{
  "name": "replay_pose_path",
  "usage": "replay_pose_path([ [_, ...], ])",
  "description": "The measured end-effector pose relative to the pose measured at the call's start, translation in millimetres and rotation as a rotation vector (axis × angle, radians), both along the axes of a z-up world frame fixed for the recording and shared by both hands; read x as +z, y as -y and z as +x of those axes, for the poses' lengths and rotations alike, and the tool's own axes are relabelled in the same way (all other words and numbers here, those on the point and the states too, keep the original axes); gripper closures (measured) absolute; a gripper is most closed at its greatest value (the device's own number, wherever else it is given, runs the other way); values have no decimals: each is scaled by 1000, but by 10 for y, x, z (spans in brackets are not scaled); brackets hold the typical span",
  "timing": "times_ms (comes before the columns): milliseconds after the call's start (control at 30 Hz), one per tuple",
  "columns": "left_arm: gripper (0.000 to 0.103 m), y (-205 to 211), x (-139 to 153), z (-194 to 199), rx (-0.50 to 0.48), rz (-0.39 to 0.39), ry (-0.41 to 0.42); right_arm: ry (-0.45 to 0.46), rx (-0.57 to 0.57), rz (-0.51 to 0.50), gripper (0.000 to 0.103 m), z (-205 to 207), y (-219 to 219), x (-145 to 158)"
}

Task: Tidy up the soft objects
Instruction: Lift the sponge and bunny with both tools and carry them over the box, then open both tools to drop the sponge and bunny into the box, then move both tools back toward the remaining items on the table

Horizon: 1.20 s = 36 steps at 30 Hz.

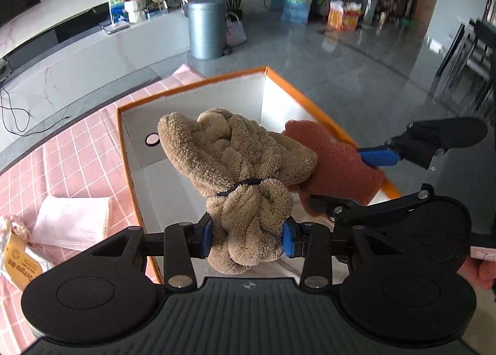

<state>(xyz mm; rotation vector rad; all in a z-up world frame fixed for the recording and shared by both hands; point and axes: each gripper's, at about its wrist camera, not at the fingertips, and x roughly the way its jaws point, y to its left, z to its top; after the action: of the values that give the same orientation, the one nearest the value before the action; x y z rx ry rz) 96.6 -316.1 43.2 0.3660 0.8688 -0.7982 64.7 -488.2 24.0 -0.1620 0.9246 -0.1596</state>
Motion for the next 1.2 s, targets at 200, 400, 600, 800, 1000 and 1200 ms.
replay_pose_path([
  [200, 55, 58, -119, -9, -7, 88, 5, -37, 35, -31, 43, 82, -22, -118],
  [400, 48, 55, -193, 7, 1, 152, 8, -53, 72, -67, 40, 63, -68, -171],
  [600, 32, 59, -197, -48, 15, 214, 77, -58, 94, -76, 35, 26, -99, -185],
  [800, 15, 53, -131, -31, 13, 194, 91, -66, 111, -104, 31, -8, -117, -155],
  [1000, 14, -8, 9, -32, -1, 138, 61, -43, 131, -101, 21, -80, -182, -61],
  [1200, 14, -141, 163, -114, -11, 42, 49, -5, 145, -102, 20, -183, -240, 46],
])
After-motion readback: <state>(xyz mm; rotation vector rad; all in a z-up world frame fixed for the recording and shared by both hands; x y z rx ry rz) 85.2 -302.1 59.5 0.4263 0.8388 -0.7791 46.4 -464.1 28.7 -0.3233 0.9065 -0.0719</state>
